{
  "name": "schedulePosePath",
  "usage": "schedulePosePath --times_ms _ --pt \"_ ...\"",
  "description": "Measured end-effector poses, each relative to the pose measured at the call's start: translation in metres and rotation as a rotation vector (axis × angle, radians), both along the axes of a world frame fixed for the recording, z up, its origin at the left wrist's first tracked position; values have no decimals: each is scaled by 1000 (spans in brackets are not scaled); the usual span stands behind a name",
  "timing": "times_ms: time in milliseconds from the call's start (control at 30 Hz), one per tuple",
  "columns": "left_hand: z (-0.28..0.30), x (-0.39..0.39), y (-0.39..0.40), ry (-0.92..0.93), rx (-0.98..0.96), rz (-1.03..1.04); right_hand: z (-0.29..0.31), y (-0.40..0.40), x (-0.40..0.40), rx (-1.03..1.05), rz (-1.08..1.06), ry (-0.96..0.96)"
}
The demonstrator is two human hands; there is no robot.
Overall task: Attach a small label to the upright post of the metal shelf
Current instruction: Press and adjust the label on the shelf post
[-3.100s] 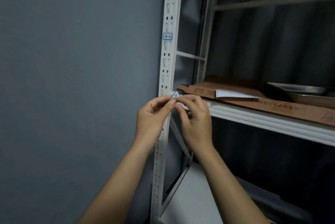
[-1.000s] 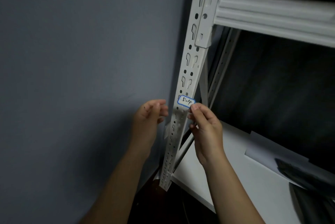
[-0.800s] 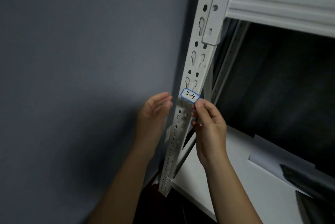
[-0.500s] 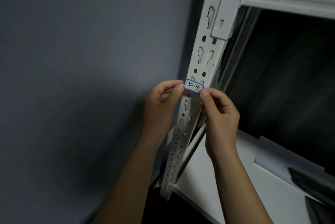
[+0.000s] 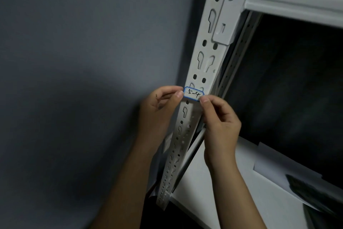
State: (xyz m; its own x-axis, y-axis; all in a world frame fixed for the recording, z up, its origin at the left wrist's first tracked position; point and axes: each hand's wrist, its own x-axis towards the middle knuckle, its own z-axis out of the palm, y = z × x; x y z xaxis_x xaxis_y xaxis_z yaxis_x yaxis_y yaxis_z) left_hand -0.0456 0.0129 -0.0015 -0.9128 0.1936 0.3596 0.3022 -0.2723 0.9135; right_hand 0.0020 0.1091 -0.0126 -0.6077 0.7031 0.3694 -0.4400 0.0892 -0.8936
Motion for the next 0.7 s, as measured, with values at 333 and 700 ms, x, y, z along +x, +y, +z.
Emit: schedulePosePath --times_ms 333,700 --pt "5 0 2 17 -3 4 -2 -2 0 -6 -10 -27" --pt "-6 0 8 -29 -40 89 -11 -8 4 202 -149 6"
